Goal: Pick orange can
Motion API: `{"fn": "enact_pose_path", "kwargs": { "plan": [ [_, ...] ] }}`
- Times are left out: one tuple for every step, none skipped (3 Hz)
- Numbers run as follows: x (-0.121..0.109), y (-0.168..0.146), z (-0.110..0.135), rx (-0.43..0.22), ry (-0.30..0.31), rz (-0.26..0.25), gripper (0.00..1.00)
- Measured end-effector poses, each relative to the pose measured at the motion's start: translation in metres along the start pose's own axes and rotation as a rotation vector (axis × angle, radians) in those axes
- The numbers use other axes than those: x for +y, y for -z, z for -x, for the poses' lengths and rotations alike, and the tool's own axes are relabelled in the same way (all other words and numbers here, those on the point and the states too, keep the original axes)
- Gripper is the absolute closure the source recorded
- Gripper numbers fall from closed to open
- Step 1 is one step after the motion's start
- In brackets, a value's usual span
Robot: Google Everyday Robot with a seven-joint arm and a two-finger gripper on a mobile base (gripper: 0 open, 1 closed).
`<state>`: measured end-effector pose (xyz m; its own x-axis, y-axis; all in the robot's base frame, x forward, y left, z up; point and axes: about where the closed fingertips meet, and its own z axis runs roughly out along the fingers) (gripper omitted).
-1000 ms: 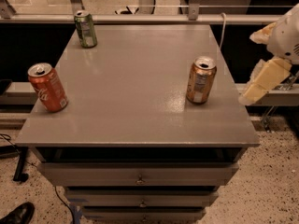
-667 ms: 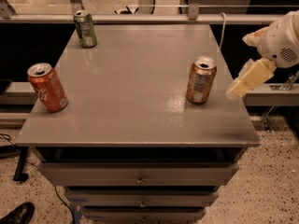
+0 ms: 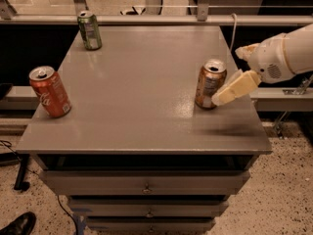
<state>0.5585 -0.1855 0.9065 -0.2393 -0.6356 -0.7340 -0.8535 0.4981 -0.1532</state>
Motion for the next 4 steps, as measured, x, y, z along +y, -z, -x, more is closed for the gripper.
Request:
{"fn": "enact_pose_path", "kwargs": {
  "plan": [
    [0.001,-0.022,-0.005,-0.075,-0.047,0.009,0.18],
    [-0.003,-0.031,-0.002,-0.117,-0.058,0.006,0.41],
    [-0.010,-0.032,0.006,-0.152,-0.077,0.008,0.64],
    [-0.023,-0.018,0.027,-0.187,-0.050,-0.010,0.87]
  ]
}}
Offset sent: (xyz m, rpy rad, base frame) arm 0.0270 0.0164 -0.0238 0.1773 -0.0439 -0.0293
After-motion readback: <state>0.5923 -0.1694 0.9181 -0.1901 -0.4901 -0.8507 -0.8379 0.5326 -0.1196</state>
